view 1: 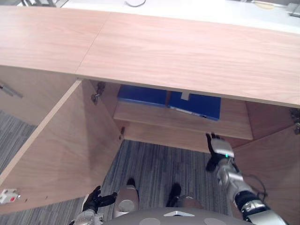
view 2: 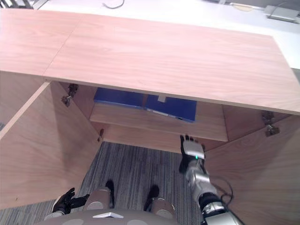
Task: Walk over to the cabinet, pick up the folder, carry it to the office cabinet, place the folder inside the office cabinet, then close the office cabinet door
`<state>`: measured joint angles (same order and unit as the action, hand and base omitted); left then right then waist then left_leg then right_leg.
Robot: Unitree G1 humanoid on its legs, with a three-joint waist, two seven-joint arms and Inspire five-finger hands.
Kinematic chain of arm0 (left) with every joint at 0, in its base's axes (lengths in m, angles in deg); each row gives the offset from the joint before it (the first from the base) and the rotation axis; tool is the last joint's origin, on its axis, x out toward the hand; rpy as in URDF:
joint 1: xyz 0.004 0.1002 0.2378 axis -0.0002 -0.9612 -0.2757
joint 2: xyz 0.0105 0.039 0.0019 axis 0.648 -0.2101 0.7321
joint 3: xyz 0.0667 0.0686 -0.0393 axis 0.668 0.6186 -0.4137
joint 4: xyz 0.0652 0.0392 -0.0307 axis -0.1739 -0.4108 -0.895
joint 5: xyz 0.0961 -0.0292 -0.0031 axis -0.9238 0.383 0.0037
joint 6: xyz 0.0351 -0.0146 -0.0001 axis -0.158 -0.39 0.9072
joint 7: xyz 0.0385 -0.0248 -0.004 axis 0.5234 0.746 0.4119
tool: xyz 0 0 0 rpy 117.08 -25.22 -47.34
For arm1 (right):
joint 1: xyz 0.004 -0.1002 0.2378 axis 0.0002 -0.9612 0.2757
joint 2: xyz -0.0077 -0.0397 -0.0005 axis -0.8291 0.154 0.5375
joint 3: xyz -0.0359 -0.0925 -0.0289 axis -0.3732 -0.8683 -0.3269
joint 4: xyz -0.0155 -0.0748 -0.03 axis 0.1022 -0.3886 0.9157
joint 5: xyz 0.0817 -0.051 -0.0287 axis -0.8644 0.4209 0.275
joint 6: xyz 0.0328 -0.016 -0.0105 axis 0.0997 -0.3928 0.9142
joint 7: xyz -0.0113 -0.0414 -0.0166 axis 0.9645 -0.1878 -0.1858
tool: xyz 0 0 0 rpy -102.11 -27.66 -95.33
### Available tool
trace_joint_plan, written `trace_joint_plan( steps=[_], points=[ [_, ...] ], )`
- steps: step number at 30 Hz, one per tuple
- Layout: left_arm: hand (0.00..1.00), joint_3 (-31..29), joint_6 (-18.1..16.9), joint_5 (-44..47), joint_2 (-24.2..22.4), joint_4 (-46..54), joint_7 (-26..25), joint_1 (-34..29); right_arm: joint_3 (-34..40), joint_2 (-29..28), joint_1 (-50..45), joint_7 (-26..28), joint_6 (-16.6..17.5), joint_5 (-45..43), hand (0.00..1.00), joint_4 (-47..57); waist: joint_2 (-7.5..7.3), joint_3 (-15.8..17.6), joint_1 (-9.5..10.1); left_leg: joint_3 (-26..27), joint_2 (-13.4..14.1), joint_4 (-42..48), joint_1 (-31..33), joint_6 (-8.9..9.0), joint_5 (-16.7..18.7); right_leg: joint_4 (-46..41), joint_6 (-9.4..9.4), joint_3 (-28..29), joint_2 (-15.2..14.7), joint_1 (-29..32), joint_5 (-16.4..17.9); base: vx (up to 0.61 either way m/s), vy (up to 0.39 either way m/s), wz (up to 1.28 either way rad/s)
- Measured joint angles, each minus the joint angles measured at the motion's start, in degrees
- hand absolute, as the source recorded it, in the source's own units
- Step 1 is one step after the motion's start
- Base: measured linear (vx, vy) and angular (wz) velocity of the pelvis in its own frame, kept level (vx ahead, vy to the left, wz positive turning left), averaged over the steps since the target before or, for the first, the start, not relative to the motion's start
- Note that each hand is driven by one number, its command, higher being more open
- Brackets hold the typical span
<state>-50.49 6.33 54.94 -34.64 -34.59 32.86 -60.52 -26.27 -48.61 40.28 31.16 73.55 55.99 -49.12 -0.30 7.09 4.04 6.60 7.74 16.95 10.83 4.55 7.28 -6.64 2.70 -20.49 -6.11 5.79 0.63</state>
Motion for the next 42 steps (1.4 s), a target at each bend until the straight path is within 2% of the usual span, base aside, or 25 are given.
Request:
trace_joint_plan(
  steps=[2, 5, 7, 9, 10, 13, 14, 15, 17, 20, 24, 27, 28, 29, 30, 31, 32, 35, 36, 38, 39, 42],
  points=[
    [1.00, -0.01, 0.09, -2.16, -0.14, -1.39, -1.83, 0.41, 5.74, -5.07, -3.66, 0.78, -0.48, -7.92, 1.00, -3.85, -0.50, -1.84, -1.38, 0.75, -0.69, -2.79, -2.56, -0.09, -0.73, 3.12, 0.28, 0.61, 0.05, -2.11, -1.43, 0.05, 0.037, -0.16],
    [1.00, -0.11, 0.09, -2.57, -1.01, -1.79, -3.39, 0.60, 9.88, -10.17, -7.65, 1.60, -1.38, -18.59, 1.00, -5.94, -1.38, -3.74, -2.58, 1.97, -1.36, -6.41, -5.47, -0.08, -1.94, 5.21, 0.31, 1.97, 0.04, -3.17, -2.38, 0.01, 0.024, -0.20],
    [1.00, -0.13, 0.15, -2.57, -2.04, -3.02, -3.89, 1.79, 12.56, -11.16, -8.90, 1.72, -1.09, -23.36, 1.00, -6.13, -1.98, -4.56, -3.02, 2.82, -1.70, -8.24, -6.54, -0.12, -2.72, 5.91, 0.32, 2.87, -0.02, -3.04, -2.84, -0.03, 0.016, -0.26],
    [1.00, -0.26, 0.26, -3.21, -2.45, -3.54, -4.59, 2.37, 18.72, -12.80, -10.17, 1.60, 0.17, -33.28, 1.00, -7.08, -2.49, -5.07, -3.08, 3.12, -2.14, -10.74, -8.52, -0.07, -3.54, 6.14, 0.22, 3.67, -0.12, -3.46, -2.64, -0.03, 0.013, -0.19],
    [1.00, -0.28, 0.30, -3.22, -2.57, -3.82, -4.96, 2.58, 21.00, -13.24, -10.29, 1.59, 0.45, -35.95, 1.00, -7.76, -2.50, -5.07, -3.30, 3.14, -2.27, -11.48, -9.33, -0.05, -3.83, 6.48, 0.17, 3.69, -0.16, -3.91, -2.44, -0.01, 0.012, -0.03],
    [1.00, -0.03, 0.94, -3.19, -2.83, -5.80, -6.06, 3.47, 31.31, -14.44, -11.54, 1.03, 1.37, -54.73, 1.00, -11.08, -2.15, -5.16, -4.25, 3.92, -2.85, -14.71, -12.79, -0.05, -4.87, 7.17, 0.51, 4.39, -0.41, -5.86, -2.62, 0.00, 0.016, -0.08],
    [1.00, 0.44, 1.29, -3.17, -2.82, -6.24, -6.13, 3.71, 32.65, -14.73, -12.25, 1.10, 1.60, -57.75, 1.00, -11.11, -2.07, -5.20, -4.22, 4.25, -2.99, -15.34, -13.46, 0.01, -4.96, 7.33, 0.60, 4.76, -0.36, -6.11, -2.71, 0.00, 0.031, -0.24],
    [1.00, 2.57, 1.55, -3.17, -2.60, -6.71, -6.23, 3.73, 35.52, -15.39, -13.72, 1.44, 1.91, -63.26, 1.00, -11.11, -1.52, -5.38, -4.45, 4.92, -3.29, -16.14, -14.37, -0.14, -5.06, 7.79, 1.13, 5.43, -0.44, -6.42, -3.04, 0.01, 0.029, -0.22],
    [1.00, 5.74, 1.53, -3.65, -2.20, -6.76, -6.18, 3.73, 37.88, -15.62, -14.90, 2.88, 1.76, -67.45, 1.00, -11.17, -1.03, -5.31, -4.73, 5.81, -3.63, -16.75, -15.45, -0.21, -5.07, 7.91, 1.29, 6.32, -0.61, -6.82, -3.37, 0.02, 0.045, -0.26],
    [1.00, 9.17, 1.50, -4.25, -1.46, -7.75, -4.82, 3.85, 39.07, -15.59, -16.01, 5.58, 1.74, -68.51, 1.00, -11.15, -0.71, -5.35, -5.96, 7.28, -4.01, -17.25, -16.63, -0.41, -4.80, 7.94, 1.60, 7.93, -0.77, -6.86, -3.62, 0.02, 0.044, -0.26],
    [1.00, 11.25, 1.50, -6.42, -0.79, -8.28, -2.72, 4.28, 38.96, -15.37, -16.56, 9.25, 1.76, -68.50, 1.00, -11.12, -0.72, -5.13, -6.04, 9.79, -4.06, -16.83, -18.09, -0.04, -3.40, 7.98, 1.75, 10.49, -0.70, -6.91, -3.73, 0.00, 0.042, -0.37],
    [1.00, 11.58, 1.51, -6.42, -0.67, -8.50, -2.06, 4.24, 38.93, -15.19, -16.50, 11.06, 1.77, -68.44, 1.00, -11.07, -0.63, -4.78, -6.08, 12.55, -3.04, -12.75, -18.28, 0.17, -0.26, 7.73, 1.65, 13.24, -0.21, -7.10, -3.65, 0.01, 0.041, -0.51],
    [1.00, 11.45, 1.54, -6.40, -0.72, -8.88, -2.02, 4.15, 38.95, -15.07, -16.43, 11.63, 1.77, -68.44, 1.00, -11.05, -0.51, -4.53, -6.09, 13.99, -2.32, -9.73, -18.13, 0.43, 1.82, 7.57, 1.55, 14.88, 0.40, -7.18, -3.59, 0.01, 0.025, -0.77],
    [1.00, 10.75, 1.54, -6.23, -0.96, -8.89, -2.01, 3.94, 38.90, -14.82, -16.22, 12.16, 1.76, -68.44, 1.00, -11.09, -0.24, -4.21, -5.96, 13.59, -1.25, -4.87, -17.16, 0.69, 4.61, 7.12, 1.39, 17.18, 1.30, -6.74, -3.50, 0.01, 0.023, -0.94],
    [1.00, 10.08, 1.48, -6.17, -1.29, -8.86, -2.00, 3.90, 38.78, -14.59, -15.89, 12.24, 1.77, -68.44, 1.00, -11.16, 0.10, -3.93, -5.57, 11.01, -1.06, -2.44, -16.74, 0.13, 6.04, 6.68, 1.37, 18.86, 1.99, -6.29, -3.49, 0.00, 0.032, -1.36],
    [1.00, 8.14, 1.41, -6.14, -2.11, -8.78, -1.99, 3.83, 37.63, -13.80, -14.62, 12.32, 1.76, -68.40, 1.00, -11.91, 0.75, -3.42, -5.33, 4.36, -0.96, 0.97, -15.79, -0.70, 8.82, 5.68, 1.36, 22.73, 3.56, -4.78, -3.57, -0.02, 0.063, -1.65],
    [1.00, 7.09, 1.40, -6.13, -2.55, -8.78, -1.96, 3.75, 36.57, -13.30, -13.58, 12.53, 1.98, -68.34, 1.00, -12.17, 1.26, -2.91, -5.47, -0.47, -1.17, 3.13, -15.26, -0.59, 11.41, 5.13, 1.55, 26.25, 4.88, -3.42, -3.93, -0.03, 0.089, -1.67],
    [1.00, 6.37, 1.34, -5.92, -2.44, -8.48, -1.93, 3.99, 36.18, -13.28, -11.98, 12.82, 2.43, -68.09, 1.00, -12.88, 1.37, -1.75, -5.37, -6.84, -3.54, 5.65, -15.06, -1.60, 14.92, 3.39, 1.77, 33.46, 7.10, 0.19, -4.80, -0.09, 0.163, -1.50],
    [1.00, 5.39, 1.34, -5.91, -2.56, -8.18, -1.94, 4.04, 36.31, -13.37, -11.95, 12.96, 2.46, -67.98, 1.00, -12.74, 1.21, -1.73, -5.43, -6.93, -4.53, 5.83, -14.52, -2.79, 16.27, 2.84, 1.80, 35.37, 7.26, 1.70, -5.05, -0.09, 0.157, -1.09],
    [1.00, 4.26, 1.33, -5.84, -2.38, -7.54, -1.95, 4.29, 36.28, -13.65, -12.27, 13.10, 2.38, -67.80, 1.00, -12.53, 0.75, -2.02, -5.60, -4.42, -5.36, 5.68, -13.49, -3.22, 16.68, 1.89, 1.63, 37.17, 6.67, 4.01, -5.33, -0.05, 0.161, -0.77],
    [1.00, 4.23, 1.33, -5.73, -2.15, -7.47, -1.95, 4.27, 36.26, -13.78, -13.02, 13.04, 2.00, -67.77, 1.00, -12.57, 0.29, -1.98, -5.58, -3.21, -6.22, 5.13, -13.31, -4.14, 16.25, 1.02, 2.00, 37.27, 5.99, 5.32, -5.80, -0.02, 0.148, -0.52],
    [1.00, 4.42, 1.41, -5.93, -2.44, -7.33, -1.99, 4.41, 36.12, -13.96, -14.52, 13.14, 1.31, -67.63, 1.00, -11.77, 0.28, -1.85, -5.73, -1.27, -7.55, 1.31, -15.48, -5.27, 14.91, -0.58, 3.02, 36.38, 5.35, 6.43, -6.51, 0.06, 0.112, -0.33]
  ],
)
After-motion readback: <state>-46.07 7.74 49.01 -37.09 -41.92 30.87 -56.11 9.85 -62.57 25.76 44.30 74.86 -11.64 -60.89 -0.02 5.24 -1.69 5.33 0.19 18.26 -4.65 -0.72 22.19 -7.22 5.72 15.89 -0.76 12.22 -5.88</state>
